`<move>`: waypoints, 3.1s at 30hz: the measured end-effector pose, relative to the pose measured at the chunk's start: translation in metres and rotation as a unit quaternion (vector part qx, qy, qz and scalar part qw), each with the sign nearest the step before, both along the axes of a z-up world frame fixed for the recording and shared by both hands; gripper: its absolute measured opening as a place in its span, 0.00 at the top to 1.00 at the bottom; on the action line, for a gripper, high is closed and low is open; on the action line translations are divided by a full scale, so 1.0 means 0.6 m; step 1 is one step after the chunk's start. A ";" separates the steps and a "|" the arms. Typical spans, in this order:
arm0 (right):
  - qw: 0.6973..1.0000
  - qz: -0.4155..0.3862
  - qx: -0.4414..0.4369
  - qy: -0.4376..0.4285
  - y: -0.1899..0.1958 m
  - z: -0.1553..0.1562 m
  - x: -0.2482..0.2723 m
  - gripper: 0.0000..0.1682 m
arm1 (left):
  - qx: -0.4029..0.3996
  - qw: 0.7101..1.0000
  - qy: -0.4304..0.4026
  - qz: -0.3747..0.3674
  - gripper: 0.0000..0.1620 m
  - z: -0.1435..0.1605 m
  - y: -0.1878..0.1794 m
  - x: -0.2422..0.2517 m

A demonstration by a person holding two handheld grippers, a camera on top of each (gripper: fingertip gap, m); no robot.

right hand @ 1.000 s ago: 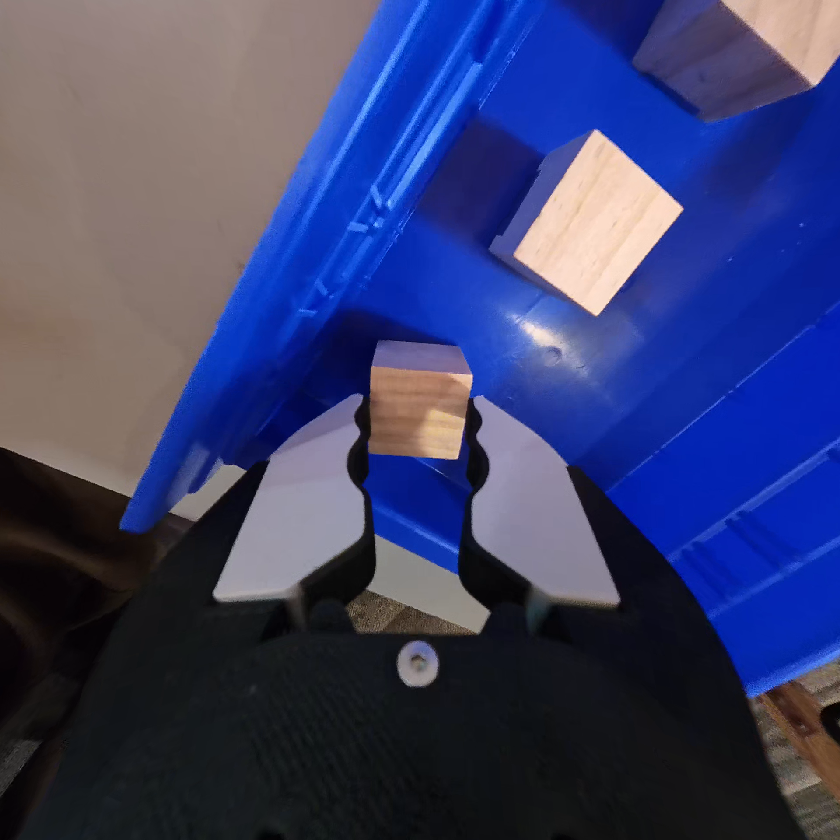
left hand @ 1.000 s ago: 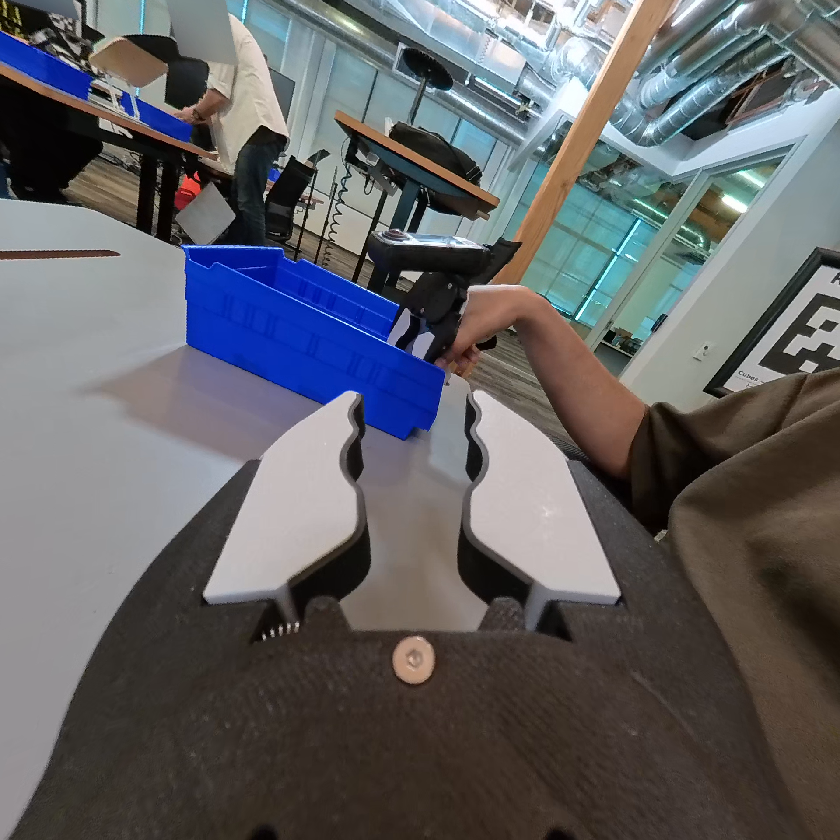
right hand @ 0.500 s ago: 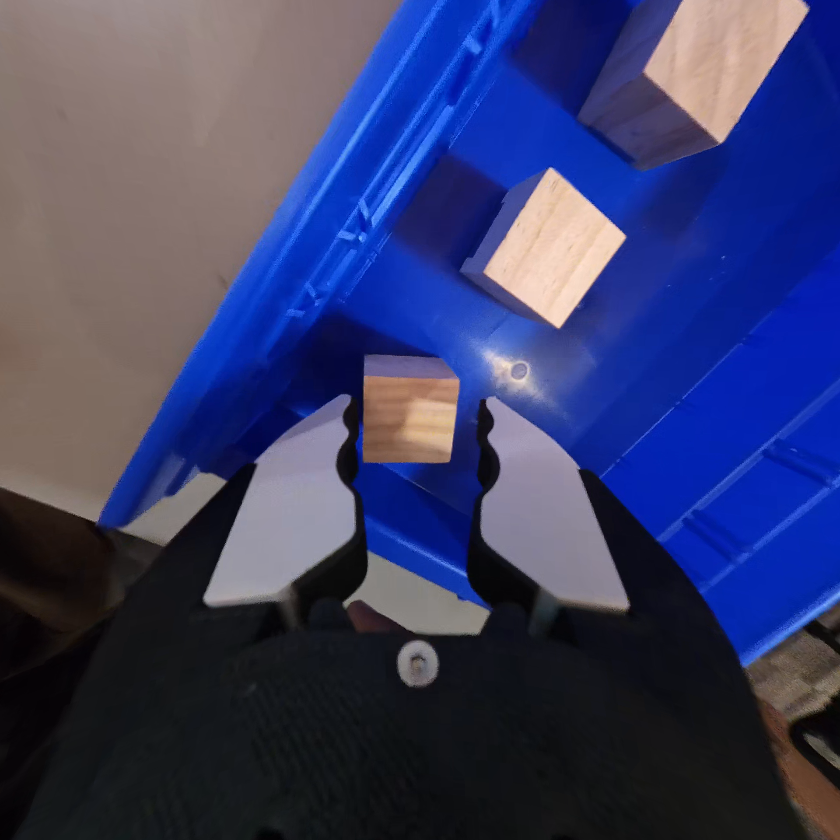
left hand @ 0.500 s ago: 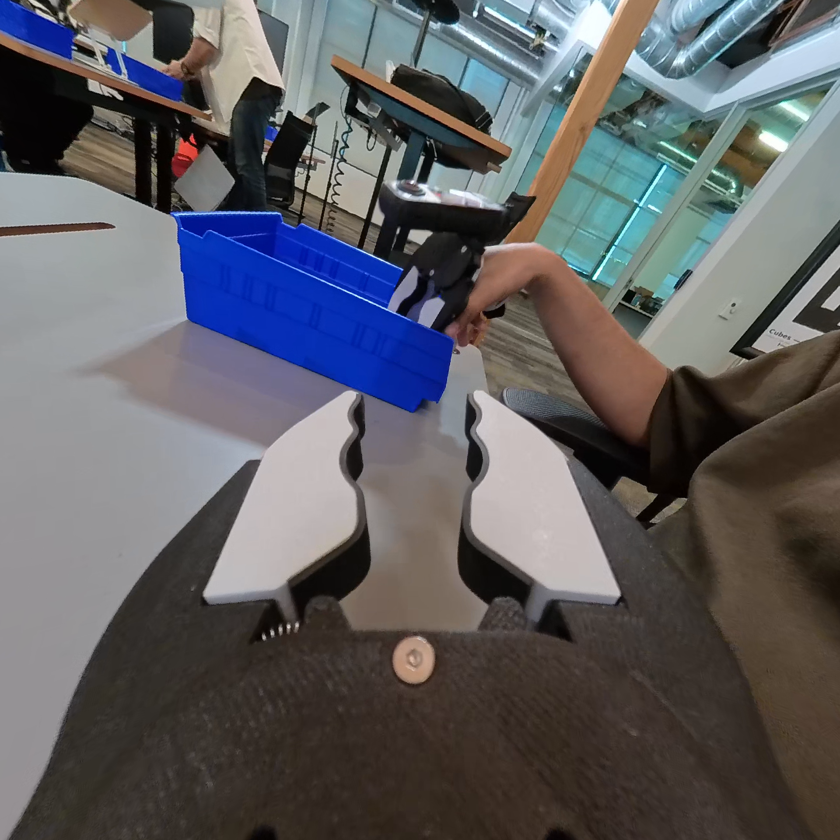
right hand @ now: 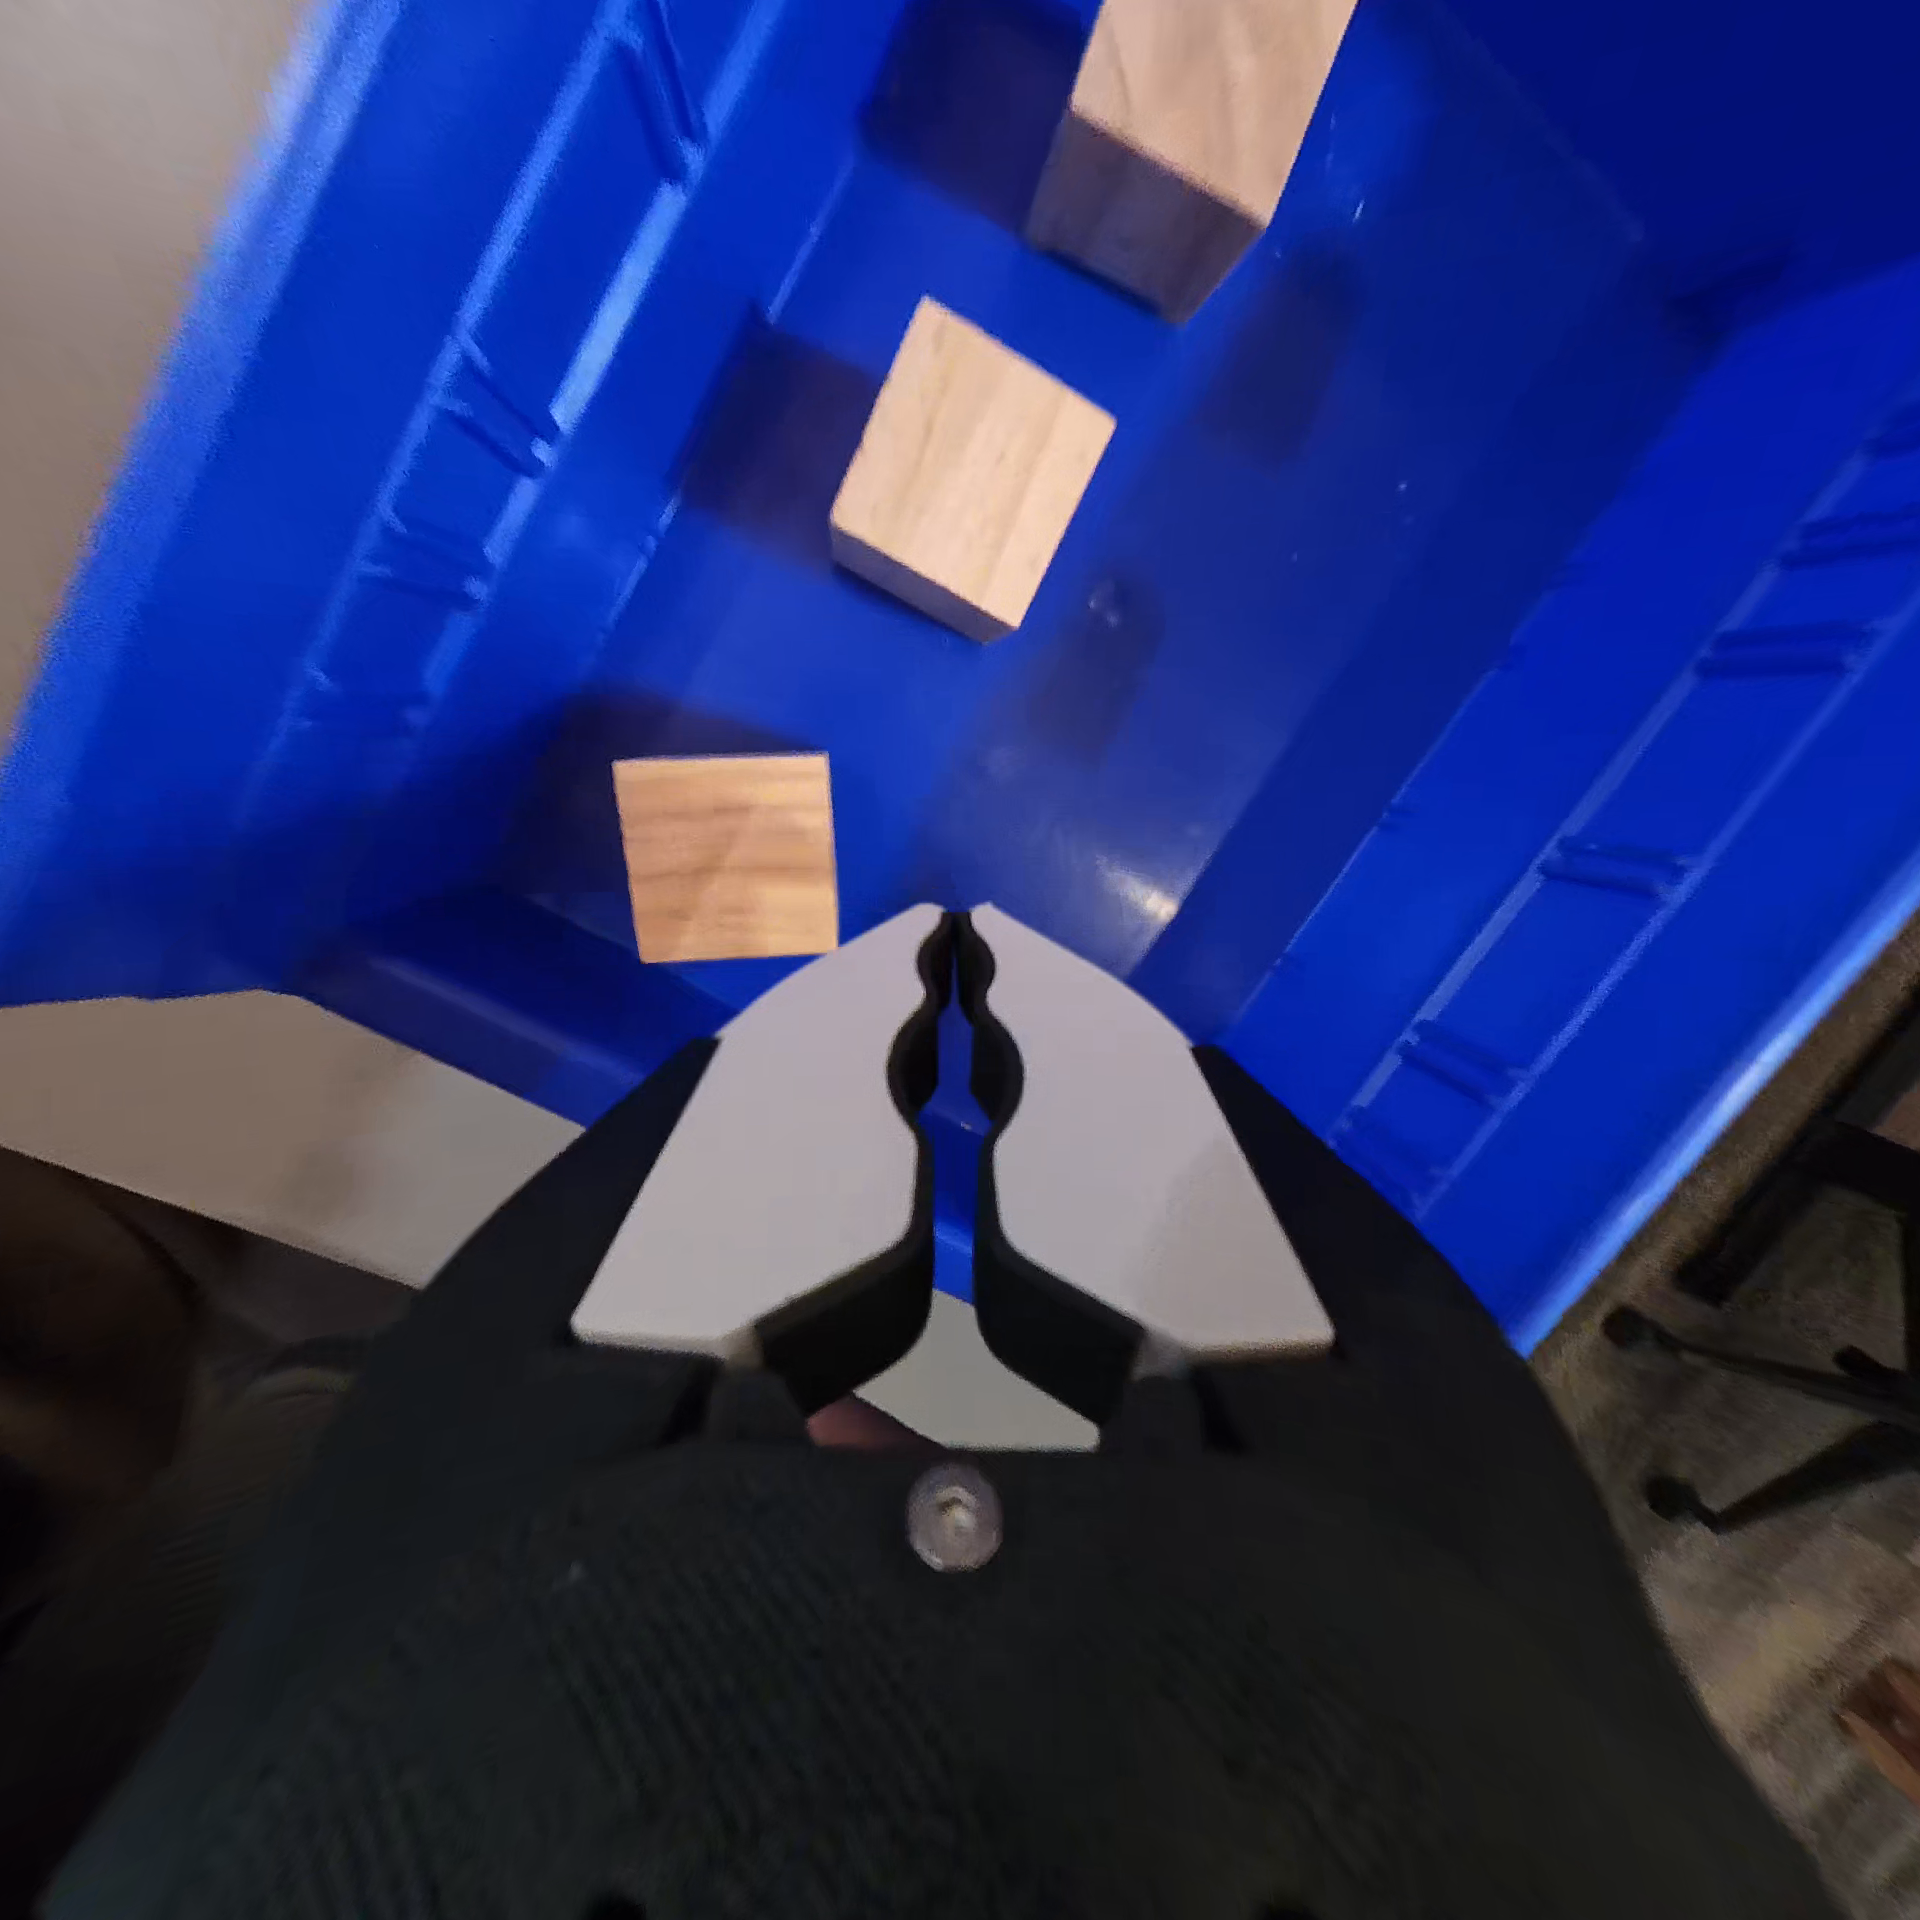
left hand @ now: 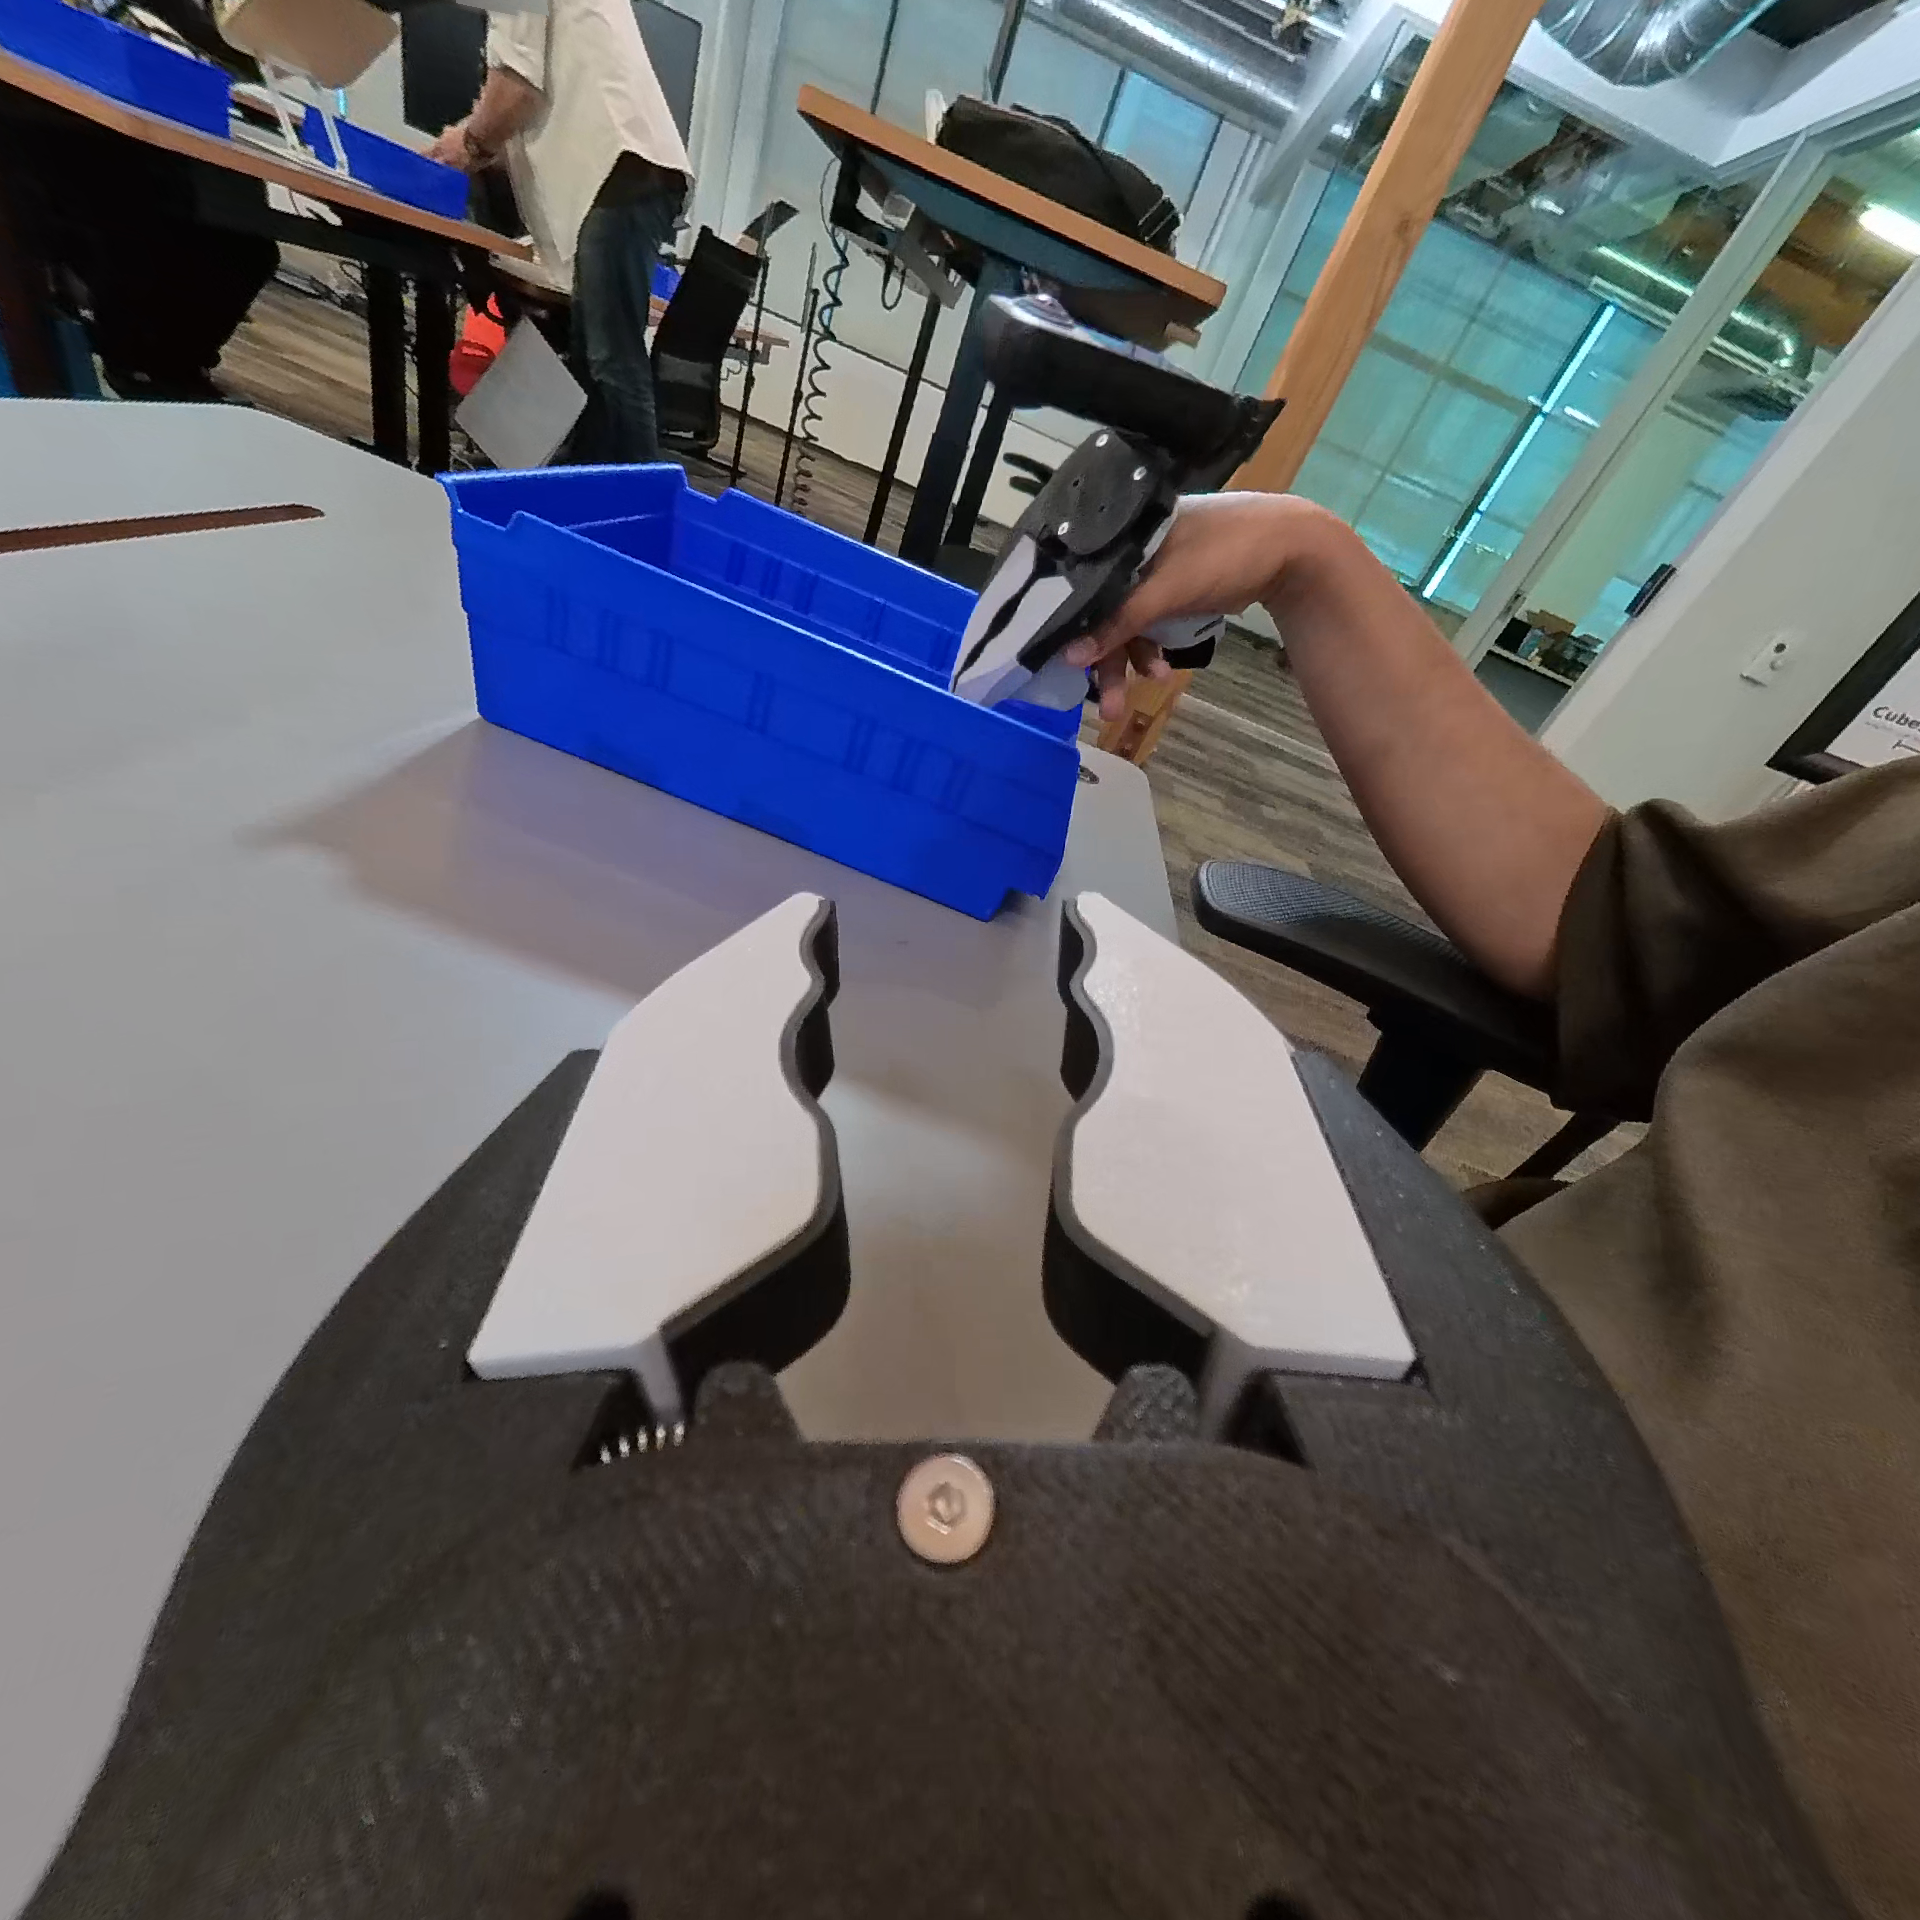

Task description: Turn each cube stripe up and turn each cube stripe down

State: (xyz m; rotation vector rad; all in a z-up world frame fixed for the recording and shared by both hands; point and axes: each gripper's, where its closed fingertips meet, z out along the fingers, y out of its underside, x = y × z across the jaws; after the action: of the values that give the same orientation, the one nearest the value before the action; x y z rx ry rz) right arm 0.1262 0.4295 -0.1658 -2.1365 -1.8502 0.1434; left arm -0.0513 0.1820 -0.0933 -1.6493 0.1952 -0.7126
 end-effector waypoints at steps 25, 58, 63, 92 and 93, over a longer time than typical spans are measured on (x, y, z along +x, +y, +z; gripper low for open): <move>0.974 0.106 0.074 0.184 -0.049 0.138 -0.082 1.00 | 0.043 0.922 -0.007 0.384 0.88 0.130 -0.064 -0.278; 0.764 0.142 -0.384 0.499 -0.436 0.155 -0.319 0.79 | -0.439 0.586 0.094 0.675 0.65 -0.178 -0.487 -0.684; 0.764 0.141 -0.383 0.499 -0.437 0.153 -0.317 0.79 | -0.435 0.591 0.091 0.673 0.69 -0.174 -0.490 -0.684; 0.682 0.077 -0.452 0.570 -0.380 0.201 -0.305 0.67 | 0.100 0.970 -0.214 0.052 0.71 0.182 -0.024 -0.115; 0.678 0.079 -0.455 0.572 -0.383 0.204 -0.304 0.66 | 0.096 0.968 -0.229 0.038 0.70 0.171 -0.017 -0.101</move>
State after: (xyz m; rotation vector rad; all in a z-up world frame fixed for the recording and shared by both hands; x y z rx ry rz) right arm -0.0559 0.1998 -0.0437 -1.4413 -1.1185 2.2261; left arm -0.1119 0.1715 0.0095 -1.2638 -0.1273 -0.9643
